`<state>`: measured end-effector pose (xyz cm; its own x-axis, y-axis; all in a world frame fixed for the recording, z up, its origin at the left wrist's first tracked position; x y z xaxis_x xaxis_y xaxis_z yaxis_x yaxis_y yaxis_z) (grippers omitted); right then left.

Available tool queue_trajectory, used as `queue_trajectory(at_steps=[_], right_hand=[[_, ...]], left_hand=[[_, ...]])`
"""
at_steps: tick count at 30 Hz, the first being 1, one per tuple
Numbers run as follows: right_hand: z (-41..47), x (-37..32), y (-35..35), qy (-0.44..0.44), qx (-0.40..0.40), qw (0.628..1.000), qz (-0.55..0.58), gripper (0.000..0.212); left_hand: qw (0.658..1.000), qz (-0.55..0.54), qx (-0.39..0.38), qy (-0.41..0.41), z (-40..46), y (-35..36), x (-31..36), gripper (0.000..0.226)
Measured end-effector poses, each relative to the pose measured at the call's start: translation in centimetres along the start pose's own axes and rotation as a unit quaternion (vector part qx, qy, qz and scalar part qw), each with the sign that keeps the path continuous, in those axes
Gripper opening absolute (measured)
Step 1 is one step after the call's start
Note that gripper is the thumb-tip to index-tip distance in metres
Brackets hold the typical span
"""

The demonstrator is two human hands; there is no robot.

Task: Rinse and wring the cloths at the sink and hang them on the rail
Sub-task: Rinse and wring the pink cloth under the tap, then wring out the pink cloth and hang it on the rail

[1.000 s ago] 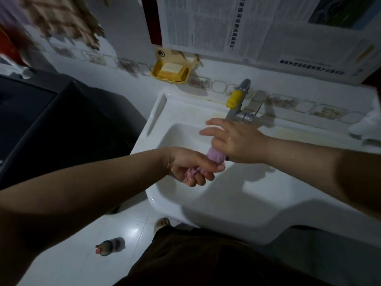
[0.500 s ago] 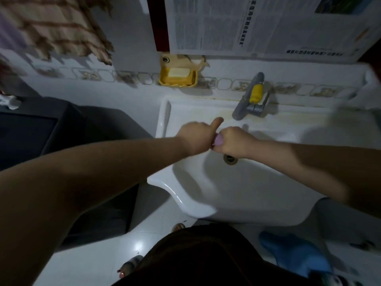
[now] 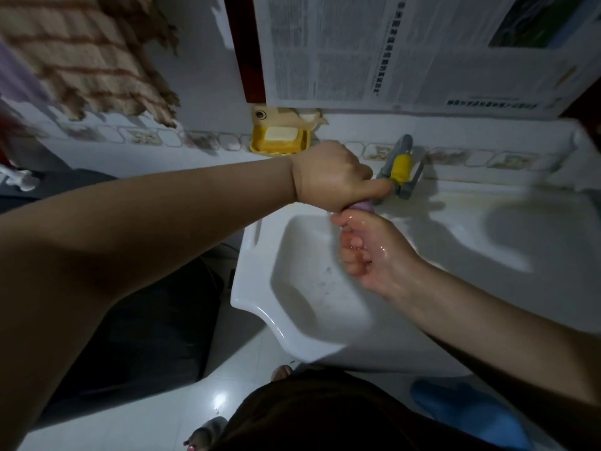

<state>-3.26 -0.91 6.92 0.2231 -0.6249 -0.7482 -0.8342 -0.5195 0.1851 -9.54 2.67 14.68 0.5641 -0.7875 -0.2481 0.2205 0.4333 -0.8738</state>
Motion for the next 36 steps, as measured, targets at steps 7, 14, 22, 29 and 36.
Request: queue_trajectory(at_steps=[7,14,22,29,36], right_hand=[[-0.4,-0.9,-1.7,0.017,-0.041,0.998,0.033,0.028],[0.2,-0.5,-3.3,0.052,-0.076,0.996,0.000,0.032],[5.2,-1.8,-7.8,-0.075,-0.016,0.930,-0.359,0.031],[8.0,12.7,-10.7,0.167,-0.219,0.682,-0.678,0.024],[9.4,7.7,-10.8,-0.006,-0.084,0.860,-0.503,0.015]], left_hand=[[0.999,0.050,0.008,-0.009,2.1,-0.1,-0.3,0.021],[0.999,0.003,0.007,-0.045,2.4,1.6,-0.1,0.023],[0.959,-0.010,-0.026,-0.281,-2.0,6.0,0.2,0.026],[0.561,-0.431,-0.438,-0.555,-10.1,20.1,11.4,0.056],[0.462,-0.540,-0.084,-0.699,-13.2,16.7,8.3,0.018]])
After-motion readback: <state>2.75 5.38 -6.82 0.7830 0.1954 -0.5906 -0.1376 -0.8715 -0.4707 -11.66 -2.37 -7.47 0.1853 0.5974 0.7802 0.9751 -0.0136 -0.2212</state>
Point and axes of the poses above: each hand's wrist, its own z-axis towards the middle knuckle, its own y-axis out of the palm, x = y × z, the point moved 7 cm from there along z, towards the middle knuckle, and after that the axes turned 10 degrees about -z, right-handed, at the moved point
